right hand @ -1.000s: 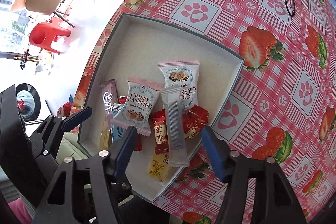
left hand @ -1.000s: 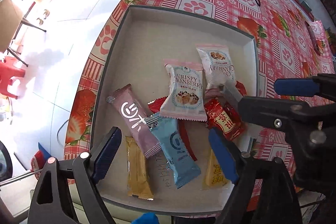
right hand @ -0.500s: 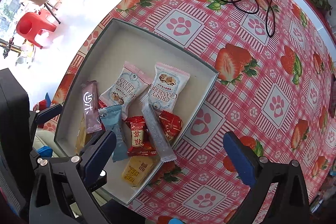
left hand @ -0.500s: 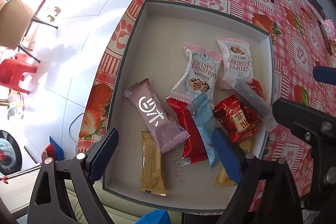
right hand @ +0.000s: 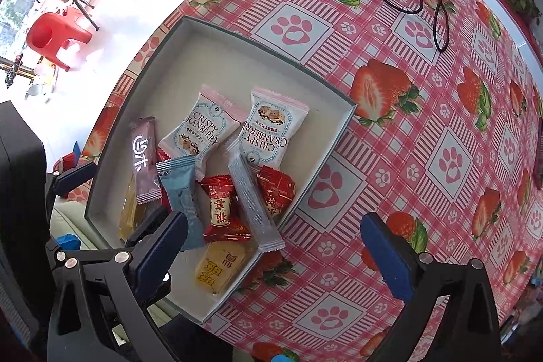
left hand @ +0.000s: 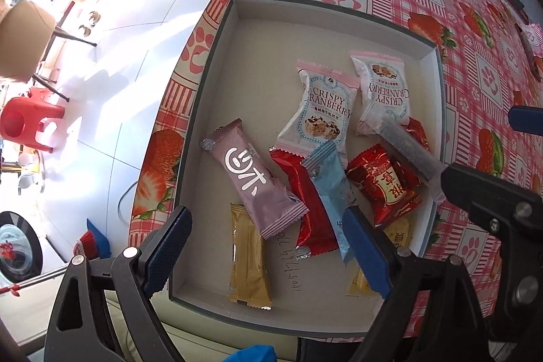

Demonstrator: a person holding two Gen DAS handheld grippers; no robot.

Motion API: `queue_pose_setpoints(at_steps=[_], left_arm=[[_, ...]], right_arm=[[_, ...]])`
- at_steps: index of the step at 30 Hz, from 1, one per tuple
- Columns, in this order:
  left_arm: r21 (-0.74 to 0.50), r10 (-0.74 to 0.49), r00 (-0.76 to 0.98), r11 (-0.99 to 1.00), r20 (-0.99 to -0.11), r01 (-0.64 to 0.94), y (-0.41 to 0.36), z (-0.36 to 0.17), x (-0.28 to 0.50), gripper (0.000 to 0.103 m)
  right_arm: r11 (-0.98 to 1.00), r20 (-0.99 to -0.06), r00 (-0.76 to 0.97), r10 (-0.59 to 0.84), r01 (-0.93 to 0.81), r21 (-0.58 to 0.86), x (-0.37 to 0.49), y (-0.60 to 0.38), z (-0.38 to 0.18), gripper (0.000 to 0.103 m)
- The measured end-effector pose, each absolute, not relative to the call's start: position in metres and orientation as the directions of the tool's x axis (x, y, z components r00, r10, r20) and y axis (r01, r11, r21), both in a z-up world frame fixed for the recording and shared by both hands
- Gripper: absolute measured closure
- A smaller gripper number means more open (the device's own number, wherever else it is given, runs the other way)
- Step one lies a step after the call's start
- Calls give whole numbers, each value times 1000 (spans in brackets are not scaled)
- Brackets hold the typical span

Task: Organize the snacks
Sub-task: 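Open both tools to drop the packet and stick snack into the tray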

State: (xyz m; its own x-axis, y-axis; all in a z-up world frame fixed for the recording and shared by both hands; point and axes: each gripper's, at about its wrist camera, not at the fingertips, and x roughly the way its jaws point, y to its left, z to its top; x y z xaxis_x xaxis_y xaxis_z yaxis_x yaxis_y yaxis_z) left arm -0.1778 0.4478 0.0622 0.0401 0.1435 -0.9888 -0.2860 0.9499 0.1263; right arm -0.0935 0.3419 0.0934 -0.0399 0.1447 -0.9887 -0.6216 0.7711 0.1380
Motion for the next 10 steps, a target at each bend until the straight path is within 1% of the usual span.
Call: queue_pose_setpoints(at_steps=[5,10], left_arm=[[136,154,41,948,-987,-288,448,66,-179,11],[148,185,99,943,-978,-298,449,77,-184,11]], right_arm=[[763,-989,-39,140,-633,133,-96,342,95,1],[757,-988,-39,146,-639,137,-98,343,98,1]])
